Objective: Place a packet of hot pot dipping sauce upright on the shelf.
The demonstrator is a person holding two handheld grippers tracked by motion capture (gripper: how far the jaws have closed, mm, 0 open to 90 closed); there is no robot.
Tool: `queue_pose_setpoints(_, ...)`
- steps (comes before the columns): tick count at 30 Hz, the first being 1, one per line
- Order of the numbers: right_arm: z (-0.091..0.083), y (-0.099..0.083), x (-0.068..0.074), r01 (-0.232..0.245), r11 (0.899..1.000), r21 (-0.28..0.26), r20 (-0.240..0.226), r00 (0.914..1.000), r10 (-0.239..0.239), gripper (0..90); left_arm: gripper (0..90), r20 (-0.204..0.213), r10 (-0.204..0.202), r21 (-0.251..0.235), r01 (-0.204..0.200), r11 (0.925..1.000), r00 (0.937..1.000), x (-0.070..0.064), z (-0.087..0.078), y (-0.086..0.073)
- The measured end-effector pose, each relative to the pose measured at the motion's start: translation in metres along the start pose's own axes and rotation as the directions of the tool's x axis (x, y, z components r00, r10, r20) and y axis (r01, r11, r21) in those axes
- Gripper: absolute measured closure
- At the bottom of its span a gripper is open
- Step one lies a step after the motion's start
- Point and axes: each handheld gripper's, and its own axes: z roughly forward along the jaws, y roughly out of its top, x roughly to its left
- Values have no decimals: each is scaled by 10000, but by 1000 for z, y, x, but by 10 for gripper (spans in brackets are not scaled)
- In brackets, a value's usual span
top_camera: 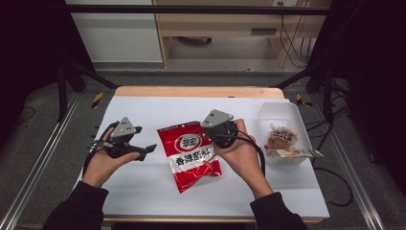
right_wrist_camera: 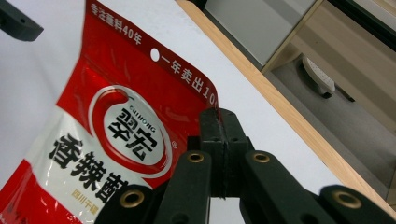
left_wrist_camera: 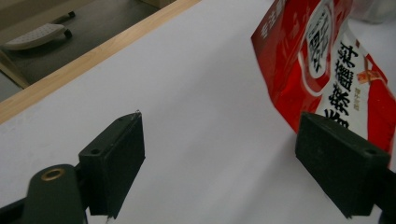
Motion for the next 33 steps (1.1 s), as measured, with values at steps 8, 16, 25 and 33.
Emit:
queue_pose_setpoints(8, -14, -3, 6, -9, 9992, -402, -103, 9999, 4, 900, 142, 221, 372, 102, -374, 9992, 9991, -4, 2, 7)
queue_pose_setpoints(16, -23, -6, 7, -46, 9979, -653, -378, 9993, 21, 900, 161, 319, 632, -107, -629, 9980, 9975, -7, 4, 14)
queue_pose_setpoints(25, -31, -8, 11, 38, 9961, -876, -622, 9980, -93, 900, 274, 1023, 1021, -140, -1012, 9948, 9895, -17, 18, 18)
queue_pose_setpoints(33, -38, -6, 12, 0, 9948, -1021, -850, 9963, -87, 900, 387, 1667, 1077, -248, -1050, 9942, 9801, -25, 33, 22)
